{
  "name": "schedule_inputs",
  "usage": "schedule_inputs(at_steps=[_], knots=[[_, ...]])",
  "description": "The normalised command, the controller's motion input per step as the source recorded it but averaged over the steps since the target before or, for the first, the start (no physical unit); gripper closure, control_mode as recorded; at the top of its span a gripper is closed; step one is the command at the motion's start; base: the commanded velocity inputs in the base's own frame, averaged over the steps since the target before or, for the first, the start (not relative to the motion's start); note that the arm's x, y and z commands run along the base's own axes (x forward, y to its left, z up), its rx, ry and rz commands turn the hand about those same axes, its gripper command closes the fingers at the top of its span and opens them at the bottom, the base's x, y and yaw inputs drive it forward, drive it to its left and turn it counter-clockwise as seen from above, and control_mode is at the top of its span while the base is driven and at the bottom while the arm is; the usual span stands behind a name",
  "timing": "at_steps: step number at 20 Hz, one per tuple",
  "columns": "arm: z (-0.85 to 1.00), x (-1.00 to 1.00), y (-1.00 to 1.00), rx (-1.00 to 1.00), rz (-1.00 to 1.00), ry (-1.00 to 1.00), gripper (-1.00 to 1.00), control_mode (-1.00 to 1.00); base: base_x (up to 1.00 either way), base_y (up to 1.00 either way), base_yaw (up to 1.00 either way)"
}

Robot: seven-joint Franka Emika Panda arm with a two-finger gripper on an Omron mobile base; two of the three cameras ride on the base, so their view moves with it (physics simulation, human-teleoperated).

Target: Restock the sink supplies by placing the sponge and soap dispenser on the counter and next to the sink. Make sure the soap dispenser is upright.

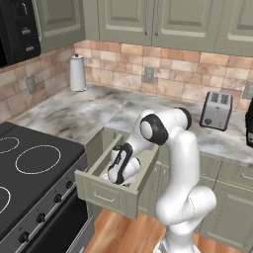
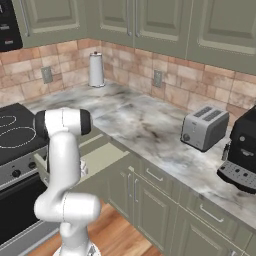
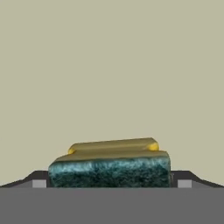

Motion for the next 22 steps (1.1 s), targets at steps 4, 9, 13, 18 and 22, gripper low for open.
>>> schedule_inputs(at_steps=[4,9,13,18,22], knots=[[-0.40,0.00,0.00,-0.01,0.00,0.00,-1.00,-1.00,0.00,0.00,0.00],[-0.31,0.00,0.00,0.00,0.00,0.00,1.00,-1.00,0.00,0.00,0.00],[0.11,0.00,0.00,0.00,0.00,-0.03,1.00,-1.00,0.00,0.00,0.00],[0.63,0.09,-0.02,0.00,0.00,-0.07,1.00,-1.00,0.00,0.00,0.00],[1.00,0.15,-0.41,0.00,0.00,-0.07,1.00,-1.00,0.00,0.00,0.00]])
